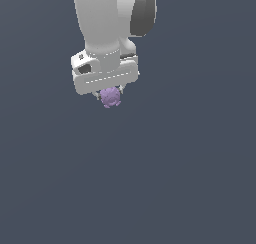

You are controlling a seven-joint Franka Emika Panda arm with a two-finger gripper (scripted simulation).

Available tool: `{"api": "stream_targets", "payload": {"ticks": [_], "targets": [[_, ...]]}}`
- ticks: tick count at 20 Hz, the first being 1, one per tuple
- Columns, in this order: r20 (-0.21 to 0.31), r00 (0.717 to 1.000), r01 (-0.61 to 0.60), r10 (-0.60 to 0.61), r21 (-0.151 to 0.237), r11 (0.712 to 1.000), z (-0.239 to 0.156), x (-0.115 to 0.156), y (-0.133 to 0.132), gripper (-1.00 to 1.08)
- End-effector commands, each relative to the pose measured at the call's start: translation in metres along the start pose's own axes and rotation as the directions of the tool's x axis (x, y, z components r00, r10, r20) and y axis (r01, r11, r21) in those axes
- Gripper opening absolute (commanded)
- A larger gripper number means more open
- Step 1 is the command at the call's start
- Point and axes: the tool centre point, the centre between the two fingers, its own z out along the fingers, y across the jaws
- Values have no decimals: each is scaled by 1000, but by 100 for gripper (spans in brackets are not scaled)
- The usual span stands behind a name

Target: Pick up the object and move it to a goal position.

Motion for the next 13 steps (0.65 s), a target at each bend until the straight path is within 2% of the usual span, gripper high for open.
{"api": "stream_targets", "payload": {"ticks": [1,7,13], "targets": [[1,1000,0,0,1,1000,-17,0,5,-100],[2,1000,0,0,0,1000,-43,1,13,-100],[2,1000,0,0,0,1000,-51,2,15,-100]]}}
